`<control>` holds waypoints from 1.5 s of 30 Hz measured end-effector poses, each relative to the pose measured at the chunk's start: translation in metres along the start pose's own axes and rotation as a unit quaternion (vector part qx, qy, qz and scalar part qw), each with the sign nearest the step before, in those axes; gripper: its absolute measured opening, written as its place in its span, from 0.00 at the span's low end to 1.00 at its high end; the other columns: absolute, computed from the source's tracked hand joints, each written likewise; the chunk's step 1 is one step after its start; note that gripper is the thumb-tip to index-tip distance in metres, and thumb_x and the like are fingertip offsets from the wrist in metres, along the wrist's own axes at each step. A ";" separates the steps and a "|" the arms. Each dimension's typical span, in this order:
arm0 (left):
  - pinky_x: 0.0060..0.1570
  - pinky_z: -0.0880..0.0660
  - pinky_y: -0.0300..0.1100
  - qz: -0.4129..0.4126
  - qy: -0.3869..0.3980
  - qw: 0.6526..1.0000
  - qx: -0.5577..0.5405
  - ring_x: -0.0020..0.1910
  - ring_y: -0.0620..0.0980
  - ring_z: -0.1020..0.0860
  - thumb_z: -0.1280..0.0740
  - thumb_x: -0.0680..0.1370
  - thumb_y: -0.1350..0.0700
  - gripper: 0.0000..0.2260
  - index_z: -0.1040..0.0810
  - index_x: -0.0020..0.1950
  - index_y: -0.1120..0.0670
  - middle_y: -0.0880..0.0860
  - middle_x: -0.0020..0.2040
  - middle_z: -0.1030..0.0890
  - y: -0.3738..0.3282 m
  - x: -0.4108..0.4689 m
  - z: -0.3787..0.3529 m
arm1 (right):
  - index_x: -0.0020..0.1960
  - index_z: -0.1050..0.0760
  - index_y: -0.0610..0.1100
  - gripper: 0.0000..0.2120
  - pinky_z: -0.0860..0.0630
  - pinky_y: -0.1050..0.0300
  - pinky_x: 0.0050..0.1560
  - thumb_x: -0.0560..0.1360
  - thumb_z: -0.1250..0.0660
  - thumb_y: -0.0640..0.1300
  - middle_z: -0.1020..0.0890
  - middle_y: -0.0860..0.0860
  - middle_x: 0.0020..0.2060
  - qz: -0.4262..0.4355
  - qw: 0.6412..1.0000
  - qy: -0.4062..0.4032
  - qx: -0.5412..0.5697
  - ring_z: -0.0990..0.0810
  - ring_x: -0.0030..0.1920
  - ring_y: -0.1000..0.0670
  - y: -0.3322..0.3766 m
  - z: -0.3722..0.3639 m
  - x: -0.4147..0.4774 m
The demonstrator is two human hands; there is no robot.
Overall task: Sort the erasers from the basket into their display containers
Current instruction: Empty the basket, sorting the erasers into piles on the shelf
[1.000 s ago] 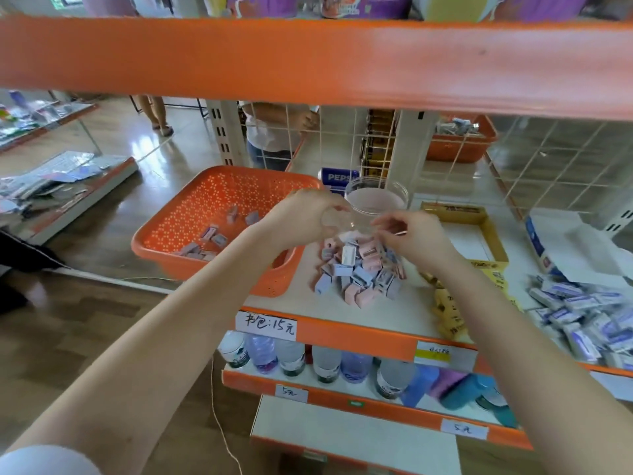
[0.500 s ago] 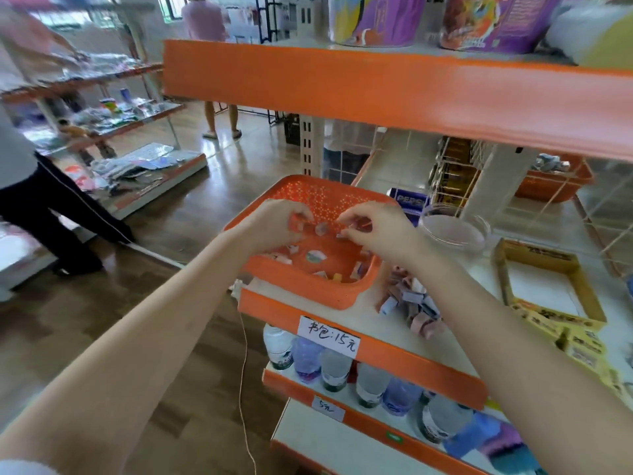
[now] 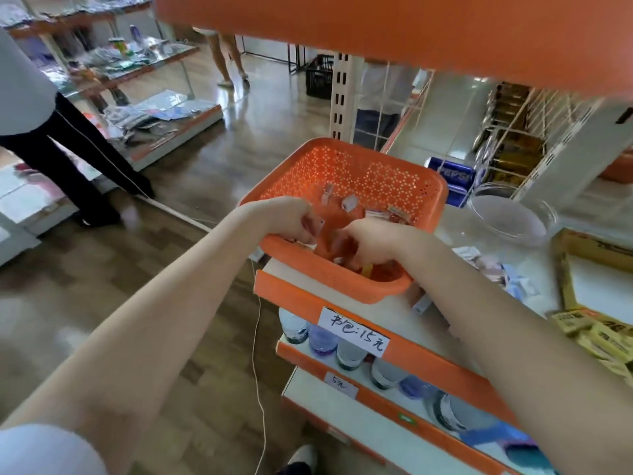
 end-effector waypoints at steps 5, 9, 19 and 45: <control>0.52 0.24 0.42 -0.003 -0.002 0.999 -0.040 0.48 0.44 0.22 0.28 0.71 0.53 0.14 0.20 0.57 0.46 0.42 0.48 0.20 0.002 0.004 -0.003 | 0.57 0.24 0.42 0.14 0.26 0.54 0.47 0.74 0.32 0.47 0.20 0.46 0.51 -0.018 0.999 -0.017 -0.037 0.22 0.49 0.45 -0.005 0.001 0.004; 0.47 0.27 0.38 -0.022 0.019 0.999 -0.042 0.49 0.44 0.23 0.26 0.71 0.52 0.13 0.21 0.55 0.45 0.38 0.46 0.24 -0.003 0.003 -0.004 | 0.58 0.25 0.40 0.15 0.23 0.49 0.51 0.73 0.34 0.46 0.21 0.44 0.51 -0.050 0.997 -0.030 -0.049 0.22 0.49 0.44 -0.012 0.002 0.007; 0.44 0.28 0.36 -0.022 -0.040 0.997 -0.064 0.42 0.41 0.23 0.31 0.73 0.55 0.08 0.19 0.51 0.47 0.43 0.47 0.20 -0.002 0.004 0.001 | 0.58 0.25 0.40 0.15 0.25 0.51 0.51 0.75 0.34 0.47 0.21 0.44 0.53 -0.060 0.996 -0.053 -0.038 0.23 0.53 0.44 -0.010 0.008 0.004; 0.46 0.32 0.38 0.029 -0.045 0.999 -0.012 0.50 0.46 0.29 0.31 0.75 0.60 0.16 0.23 0.63 0.52 0.51 0.60 0.24 0.007 0.007 0.000 | 0.62 0.26 0.45 0.14 0.27 0.55 0.48 0.76 0.36 0.45 0.23 0.46 0.56 -0.070 0.994 -0.082 0.015 0.25 0.53 0.46 -0.013 0.013 0.000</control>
Point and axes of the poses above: each hand's wrist, its own x-axis towards the middle knuckle, its own z-axis out of the back of the hand, y = z × x, the point moved 7 cm from there along x, towards the middle knuckle
